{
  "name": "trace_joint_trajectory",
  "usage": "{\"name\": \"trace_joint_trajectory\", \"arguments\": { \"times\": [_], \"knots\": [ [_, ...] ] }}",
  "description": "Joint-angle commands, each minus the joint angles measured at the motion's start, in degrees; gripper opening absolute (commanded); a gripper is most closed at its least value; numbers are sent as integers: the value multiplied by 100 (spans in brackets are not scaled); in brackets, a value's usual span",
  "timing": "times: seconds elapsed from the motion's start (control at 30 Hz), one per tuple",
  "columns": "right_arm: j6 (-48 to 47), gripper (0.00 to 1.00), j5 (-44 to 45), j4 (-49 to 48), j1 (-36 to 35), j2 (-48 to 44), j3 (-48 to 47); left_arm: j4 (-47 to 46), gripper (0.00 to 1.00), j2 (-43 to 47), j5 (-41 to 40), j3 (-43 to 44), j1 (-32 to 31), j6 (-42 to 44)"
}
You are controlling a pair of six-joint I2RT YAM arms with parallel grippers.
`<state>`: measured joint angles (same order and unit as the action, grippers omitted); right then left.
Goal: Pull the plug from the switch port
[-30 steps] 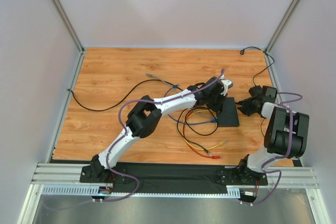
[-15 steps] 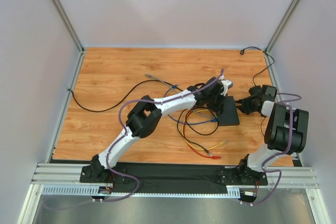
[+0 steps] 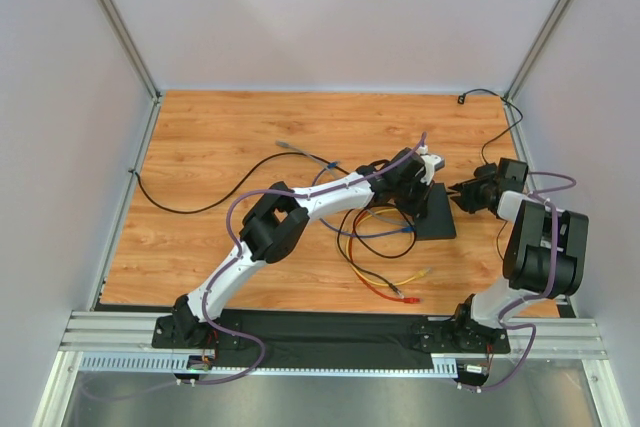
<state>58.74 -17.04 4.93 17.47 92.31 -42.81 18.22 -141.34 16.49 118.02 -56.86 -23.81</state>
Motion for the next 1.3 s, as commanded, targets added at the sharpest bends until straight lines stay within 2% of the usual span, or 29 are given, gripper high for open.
{"name": "trace_joint_trajectory", "arguments": {
  "times": [0.0, 0.27, 0.37, 0.4, 0.5, 0.77, 0.9, 1.03, 1.17, 1.27],
  "knots": [
    [137, 35, 34, -167, -51, 155, -263, 490, 0, -8, 3, -235, -53, 0],
    [296, 34, 25, -247, -165, 638, -465, 446, 0, 115, -93, -543, -53, -114],
    [366, 31, 121, -300, -183, 639, -404, 481, 0, 115, -225, -561, -53, -281],
    [375, 19, 157, -247, -183, 630, -404, 498, 0, 72, -234, -543, -53, -343],
    [419, 0, 367, -72, -183, 560, -413, 586, 0, -16, -348, -499, -44, -606],
    [964, 0, 1227, 472, -235, 270, -456, 1008, 0, -368, -577, -262, -36, -1125],
    [455, 0, 2571, 1062, -516, 33, -886, 929, 0, -394, -498, -367, -27, -1222],
    [507, 0, 2461, 1010, -464, 154, -896, 894, 0, -421, -454, -376, -27, -1275],
    [822, 0, 1609, 1010, -438, 603, -1028, 903, 0, -421, -445, -376, -27, -1275],
    [1165, 0, 1921, 1019, -438, 569, -887, 955, 0, -368, -524, -402, -18, -1222]
  ]
}}
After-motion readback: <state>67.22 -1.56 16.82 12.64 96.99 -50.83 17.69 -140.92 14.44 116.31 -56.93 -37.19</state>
